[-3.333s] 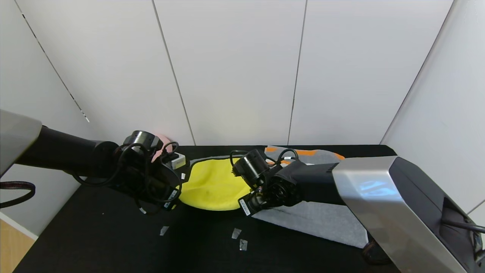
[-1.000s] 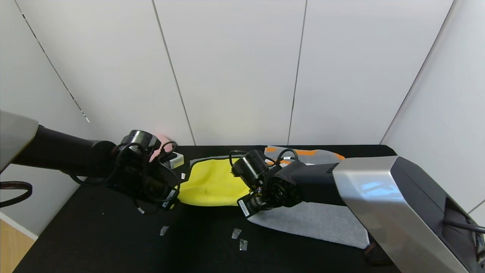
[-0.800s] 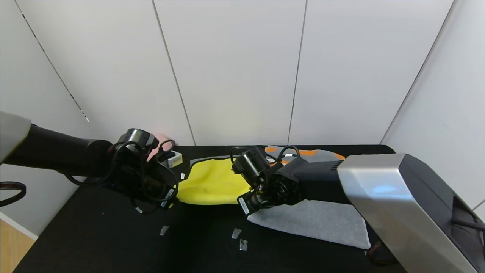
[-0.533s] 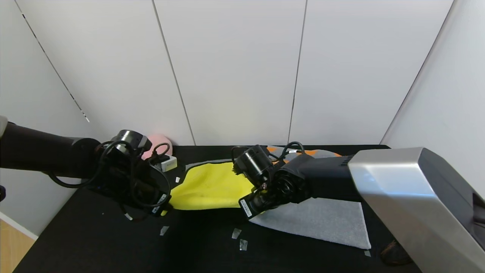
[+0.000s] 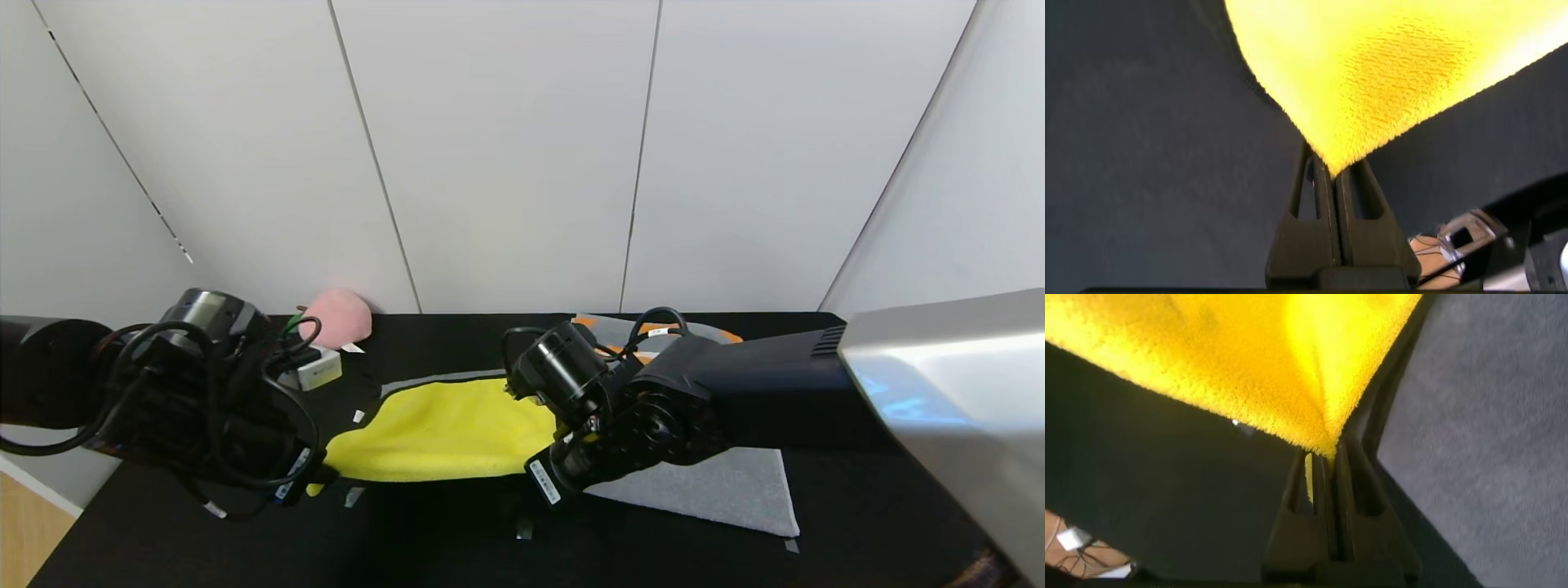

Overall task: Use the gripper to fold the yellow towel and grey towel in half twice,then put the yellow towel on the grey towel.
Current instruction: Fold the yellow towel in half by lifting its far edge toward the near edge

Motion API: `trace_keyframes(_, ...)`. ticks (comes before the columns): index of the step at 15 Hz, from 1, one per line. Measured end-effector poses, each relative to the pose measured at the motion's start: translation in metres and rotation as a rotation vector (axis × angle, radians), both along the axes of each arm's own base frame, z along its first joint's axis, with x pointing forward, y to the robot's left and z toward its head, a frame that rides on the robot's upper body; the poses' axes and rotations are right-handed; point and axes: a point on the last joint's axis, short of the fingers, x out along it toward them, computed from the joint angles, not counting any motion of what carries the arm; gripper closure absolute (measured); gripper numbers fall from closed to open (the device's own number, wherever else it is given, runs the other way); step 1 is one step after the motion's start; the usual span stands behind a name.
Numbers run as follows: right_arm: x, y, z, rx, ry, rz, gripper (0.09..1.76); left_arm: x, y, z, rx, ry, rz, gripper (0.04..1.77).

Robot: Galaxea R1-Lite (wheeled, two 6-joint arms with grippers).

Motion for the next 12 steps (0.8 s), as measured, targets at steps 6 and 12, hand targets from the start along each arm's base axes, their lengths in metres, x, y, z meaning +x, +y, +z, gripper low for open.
trace_keyframes(6, -0.037, -0.013, 0.016, 0.020, 0.053, 0.023, 1.71, -0.047, 0.003, 0.006, 0.000, -0.011, 0.005, 1.70)
trace_keyframes(12, -0.037, -0.019, 0.033, 0.065, 0.017, 0.007, 1.71, -0.052, 0.004, 0.019, -0.017, -0.070, 0.036, 1.70)
